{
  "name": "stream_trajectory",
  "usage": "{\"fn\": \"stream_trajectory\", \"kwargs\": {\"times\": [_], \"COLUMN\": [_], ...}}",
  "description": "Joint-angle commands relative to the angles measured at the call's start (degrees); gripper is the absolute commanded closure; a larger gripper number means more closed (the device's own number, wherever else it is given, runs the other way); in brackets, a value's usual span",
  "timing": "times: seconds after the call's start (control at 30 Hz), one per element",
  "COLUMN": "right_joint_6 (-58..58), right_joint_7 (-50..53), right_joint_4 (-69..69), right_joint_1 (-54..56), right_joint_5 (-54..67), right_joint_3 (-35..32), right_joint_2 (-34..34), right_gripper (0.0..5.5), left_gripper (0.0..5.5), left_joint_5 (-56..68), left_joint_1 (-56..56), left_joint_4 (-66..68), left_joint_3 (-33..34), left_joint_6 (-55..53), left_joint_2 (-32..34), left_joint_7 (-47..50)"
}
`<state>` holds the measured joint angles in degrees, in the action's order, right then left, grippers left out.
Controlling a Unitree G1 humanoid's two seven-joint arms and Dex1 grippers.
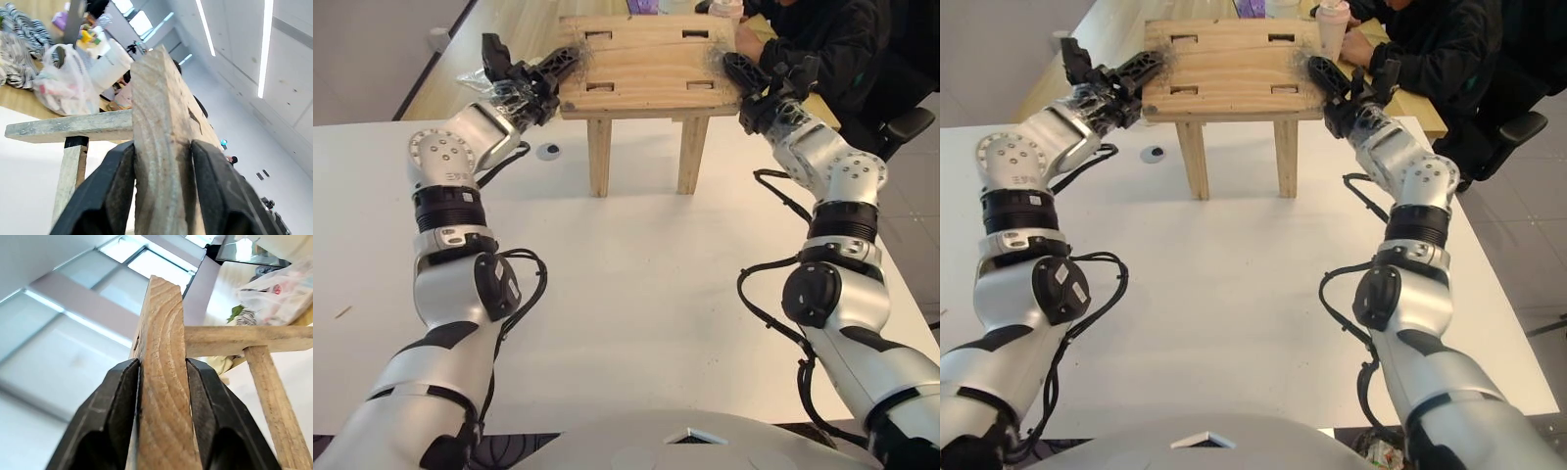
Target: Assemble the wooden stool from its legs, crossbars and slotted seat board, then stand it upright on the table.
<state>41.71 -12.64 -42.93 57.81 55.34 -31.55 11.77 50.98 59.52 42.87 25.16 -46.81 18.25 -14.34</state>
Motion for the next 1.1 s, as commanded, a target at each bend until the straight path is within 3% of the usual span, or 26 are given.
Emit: {"fn": "stream_trajectory", "kwargs": {"times": [0.03, 0.27, 0.33, 0.4, 0.5, 0.6, 0.73, 0.93, 1.1], "right_joint_6": [-9.15, -22.31, -22.98, -30.58, -42.05, -50.89, -65.37, -69.85, -70.27], "right_joint_7": [2.17, 0.35, -2.63, -5.66, -13.32, -18.50, -11.83, -10.73, -11.90], "right_joint_4": [-14.81, -29.33, -29.15, -27.60, -23.81, -18.45, -17.32, -17.77, -18.02], "right_joint_1": [9.05, 16.61, 16.67, 11.81, 1.02, -8.17, -15.97, -13.85, -11.75], "right_joint_5": [-4.56, -6.10, -5.94, -10.36, -16.37, -20.14, -30.22, -34.80, -36.84], "right_joint_3": [-0.49, -6.26, -7.47, -5.54, -2.63, -0.49, 4.24, 7.94, 10.92], "right_joint_2": [-1.37, 1.26, 2.59, 3.84, 4.48, 2.36, 2.04, 0.78, 0.16], "right_gripper": [4.04, 2.55, 2.21, 1.77, 1.77, 1.77, 1.77, 1.77, 1.77], "left_gripper": [3.47, 2.36, 2.12, 2.12, 2.12, 2.12, 2.12, 2.12, 2.12], "left_joint_5": [-5.63, -5.54, -9.15, -17.72, -29.47, -32.98, -34.97, -37.28, -45.41], "left_joint_1": [8.46, 16.39, 14.94, 8.50, -2.50, -11.02, -16.15, -15.71, -17.62], "left_joint_4": [15.21, 29.89, 30.19, 27.52, 23.48, 20.38, 17.84, 17.52, 16.13], "left_joint_3": [1.68, 10.97, 9.71, 3.51, -5.07, -6.39, -6.28, -7.28, -12.67], "left_joint_6": [12.16, 30.57, 35.04, 43.65, 56.31, 62.69, 66.78, 69.78, 74.03], "left_joint_2": [-0.86, 2.96, 4.07, 4.92, 2.58, -0.79, -3.77, -6.16, -7.92], "left_joint_7": [4.42, 3.78, 3.32, 1.05, 0.90, 4.38, 9.71, 13.84, 19.22]}}
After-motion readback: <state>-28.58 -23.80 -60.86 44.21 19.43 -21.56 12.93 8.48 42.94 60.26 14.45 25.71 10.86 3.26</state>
